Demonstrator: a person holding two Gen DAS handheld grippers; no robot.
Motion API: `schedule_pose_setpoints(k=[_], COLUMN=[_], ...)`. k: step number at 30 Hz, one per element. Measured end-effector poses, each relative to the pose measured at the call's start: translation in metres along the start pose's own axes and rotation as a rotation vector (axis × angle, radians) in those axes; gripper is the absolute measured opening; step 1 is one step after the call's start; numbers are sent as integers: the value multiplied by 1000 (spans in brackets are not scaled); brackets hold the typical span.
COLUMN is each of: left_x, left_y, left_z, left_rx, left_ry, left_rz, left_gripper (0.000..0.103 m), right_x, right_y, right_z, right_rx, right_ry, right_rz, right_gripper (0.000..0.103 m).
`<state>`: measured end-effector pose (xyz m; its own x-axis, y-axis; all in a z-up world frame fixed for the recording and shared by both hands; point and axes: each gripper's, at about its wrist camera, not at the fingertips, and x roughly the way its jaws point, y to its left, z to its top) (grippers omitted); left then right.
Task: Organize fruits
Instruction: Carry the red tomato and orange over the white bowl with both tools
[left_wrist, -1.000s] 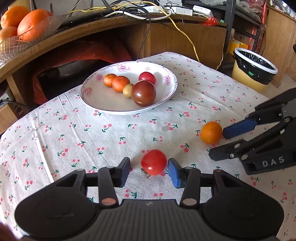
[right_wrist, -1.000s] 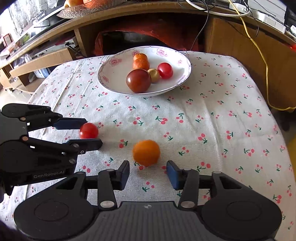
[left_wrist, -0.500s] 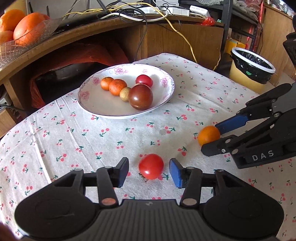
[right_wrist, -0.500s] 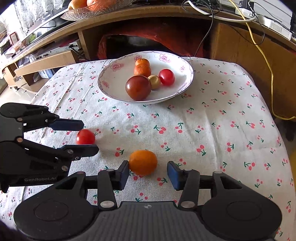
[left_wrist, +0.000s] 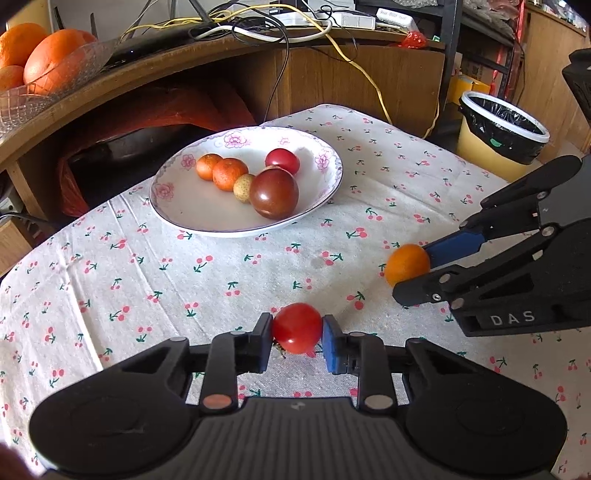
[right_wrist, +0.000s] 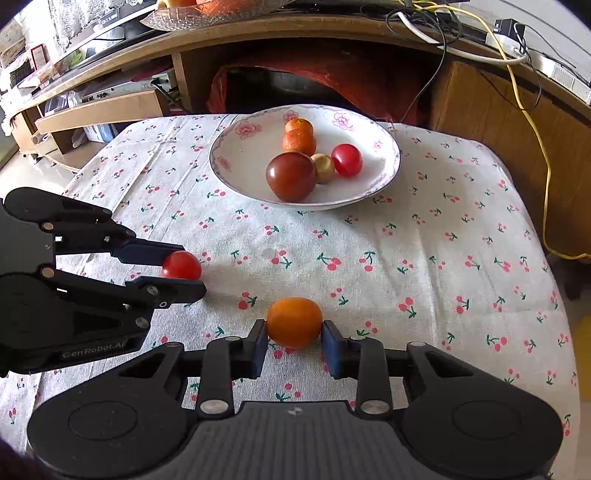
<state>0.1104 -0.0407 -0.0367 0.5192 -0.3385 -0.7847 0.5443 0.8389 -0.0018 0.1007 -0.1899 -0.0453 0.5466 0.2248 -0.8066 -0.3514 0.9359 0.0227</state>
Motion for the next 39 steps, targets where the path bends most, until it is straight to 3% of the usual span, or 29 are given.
schedule_pose_setpoints(k=[14, 26, 39], left_x=[-4, 3, 27], left_y=[5, 31, 46], left_z=[23, 61, 64], left_rx=[-36, -113, -135], left_ry=[-50, -115, -93], left_rz=[17, 75, 97], left_gripper=[36, 36, 35], right_x=[-7, -6, 19], right_y=[7, -6, -9], right_z=[17, 62, 77], right_rx=[-2, 64, 94], right_ry=[-62, -158, -142], right_rz=[-7, -32, -41], right_gripper=[26, 26, 27])
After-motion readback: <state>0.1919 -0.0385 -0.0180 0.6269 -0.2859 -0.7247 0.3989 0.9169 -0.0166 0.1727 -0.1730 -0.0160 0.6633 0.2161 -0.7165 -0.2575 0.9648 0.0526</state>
